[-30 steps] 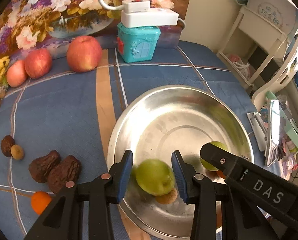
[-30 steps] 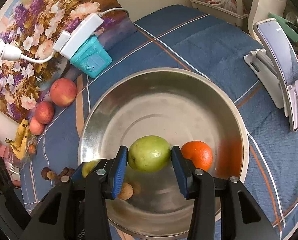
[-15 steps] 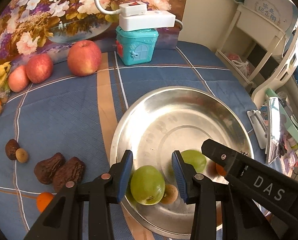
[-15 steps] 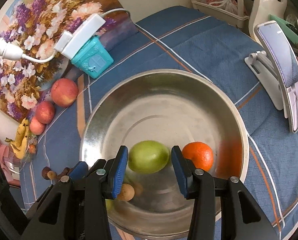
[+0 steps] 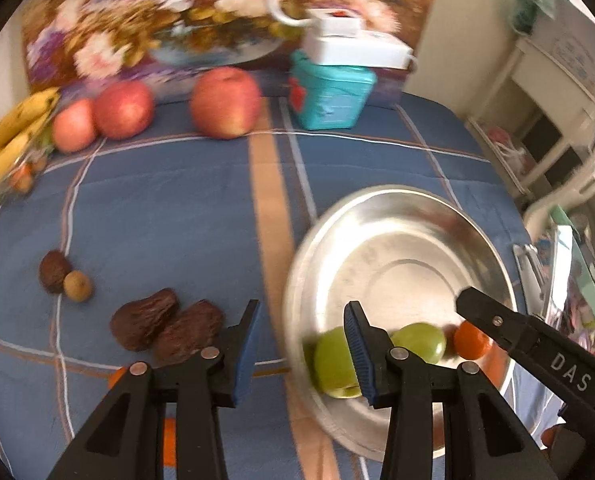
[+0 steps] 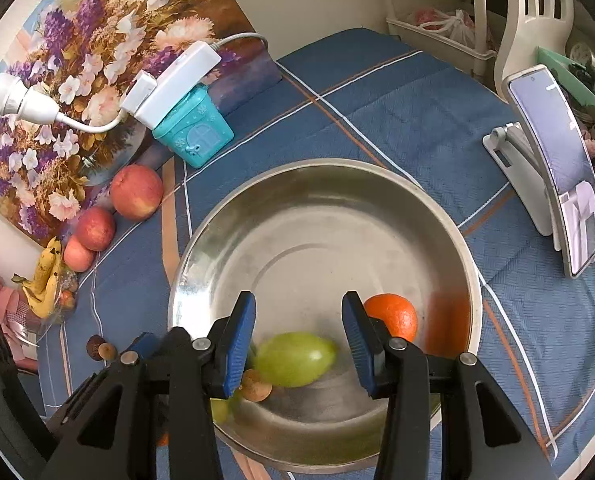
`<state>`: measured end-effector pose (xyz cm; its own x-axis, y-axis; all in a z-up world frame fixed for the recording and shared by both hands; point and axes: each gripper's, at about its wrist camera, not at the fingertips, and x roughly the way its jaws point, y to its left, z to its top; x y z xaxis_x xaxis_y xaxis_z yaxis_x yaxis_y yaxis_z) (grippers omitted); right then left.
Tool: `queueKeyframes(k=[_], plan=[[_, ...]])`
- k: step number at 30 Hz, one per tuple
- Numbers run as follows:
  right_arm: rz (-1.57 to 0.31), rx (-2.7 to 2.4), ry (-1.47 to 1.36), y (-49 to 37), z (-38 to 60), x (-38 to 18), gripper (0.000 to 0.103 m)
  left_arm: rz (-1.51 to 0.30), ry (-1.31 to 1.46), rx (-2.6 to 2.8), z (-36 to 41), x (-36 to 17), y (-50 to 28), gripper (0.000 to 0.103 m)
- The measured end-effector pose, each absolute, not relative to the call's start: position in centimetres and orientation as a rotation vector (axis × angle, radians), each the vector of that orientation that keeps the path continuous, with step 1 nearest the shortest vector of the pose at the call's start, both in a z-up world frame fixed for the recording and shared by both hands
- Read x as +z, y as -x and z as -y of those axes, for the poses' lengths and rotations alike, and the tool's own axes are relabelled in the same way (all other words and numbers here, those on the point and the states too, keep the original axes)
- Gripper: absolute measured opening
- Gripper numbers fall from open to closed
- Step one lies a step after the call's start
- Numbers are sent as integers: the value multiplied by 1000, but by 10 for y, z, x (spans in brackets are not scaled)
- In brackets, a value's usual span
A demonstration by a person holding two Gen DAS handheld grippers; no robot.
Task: Organize fruits
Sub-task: 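Lower the green pear into the plate with the right tool while the left releases its fruit, then withdraw both tools from the plate toward the remaining oranges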
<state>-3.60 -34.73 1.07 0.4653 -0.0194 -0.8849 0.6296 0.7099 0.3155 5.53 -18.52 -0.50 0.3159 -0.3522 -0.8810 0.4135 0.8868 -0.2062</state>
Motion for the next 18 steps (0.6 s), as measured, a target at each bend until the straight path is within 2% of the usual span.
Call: queueKeyframes(k=[6,12,16,18], plan=[[-1038,-419,-669,32,343,11,47,-1175,17,-380,147,-4,-69,51],[-1061,-366,-640,24,330,11,47,-1171,73,-218,97,0,-82,67],[-1074,-330,-611,17,317,11,59,-1195,122,-140,69,2,-92,83],[-1082,-309,-599,15,312,11,59,-1207,164,-117,54,1,-94,86]])
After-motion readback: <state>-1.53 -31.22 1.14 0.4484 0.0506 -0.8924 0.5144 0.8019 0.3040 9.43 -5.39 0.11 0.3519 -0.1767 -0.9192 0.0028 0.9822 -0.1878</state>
